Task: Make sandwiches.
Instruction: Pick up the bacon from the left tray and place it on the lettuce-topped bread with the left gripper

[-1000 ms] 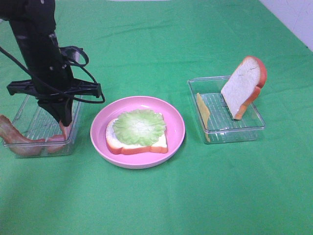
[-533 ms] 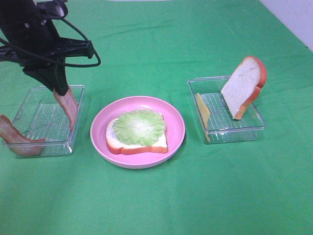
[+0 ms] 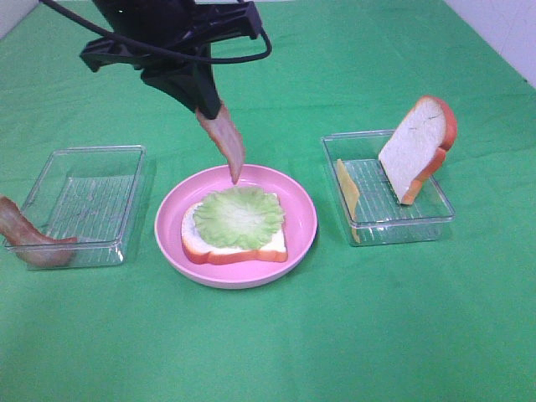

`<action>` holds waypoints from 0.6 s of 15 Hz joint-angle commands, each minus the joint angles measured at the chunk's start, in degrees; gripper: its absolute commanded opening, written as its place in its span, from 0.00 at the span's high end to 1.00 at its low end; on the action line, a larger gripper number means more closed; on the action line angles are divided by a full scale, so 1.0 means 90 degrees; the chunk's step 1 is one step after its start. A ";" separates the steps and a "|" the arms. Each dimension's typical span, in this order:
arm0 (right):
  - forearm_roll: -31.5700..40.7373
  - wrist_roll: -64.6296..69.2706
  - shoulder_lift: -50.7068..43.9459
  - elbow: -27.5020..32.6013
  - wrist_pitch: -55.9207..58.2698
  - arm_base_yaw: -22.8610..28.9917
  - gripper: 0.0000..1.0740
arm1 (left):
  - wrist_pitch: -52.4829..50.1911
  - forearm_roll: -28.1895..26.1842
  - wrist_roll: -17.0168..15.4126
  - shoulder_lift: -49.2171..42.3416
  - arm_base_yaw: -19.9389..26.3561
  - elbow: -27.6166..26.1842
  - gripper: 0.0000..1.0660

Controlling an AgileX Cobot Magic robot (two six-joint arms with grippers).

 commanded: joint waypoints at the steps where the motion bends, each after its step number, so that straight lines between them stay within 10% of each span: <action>1: 0.0019 -0.0051 -0.0197 0.0013 -0.0025 -0.0019 0.28 | -0.0229 -0.0611 0.0357 0.0414 -0.0146 -0.0159 1.00; 9: 0.0019 -0.0051 -0.0197 0.0013 -0.0025 -0.0019 0.28 | -0.0643 -0.1343 0.1101 0.1649 -0.0395 -0.0159 1.00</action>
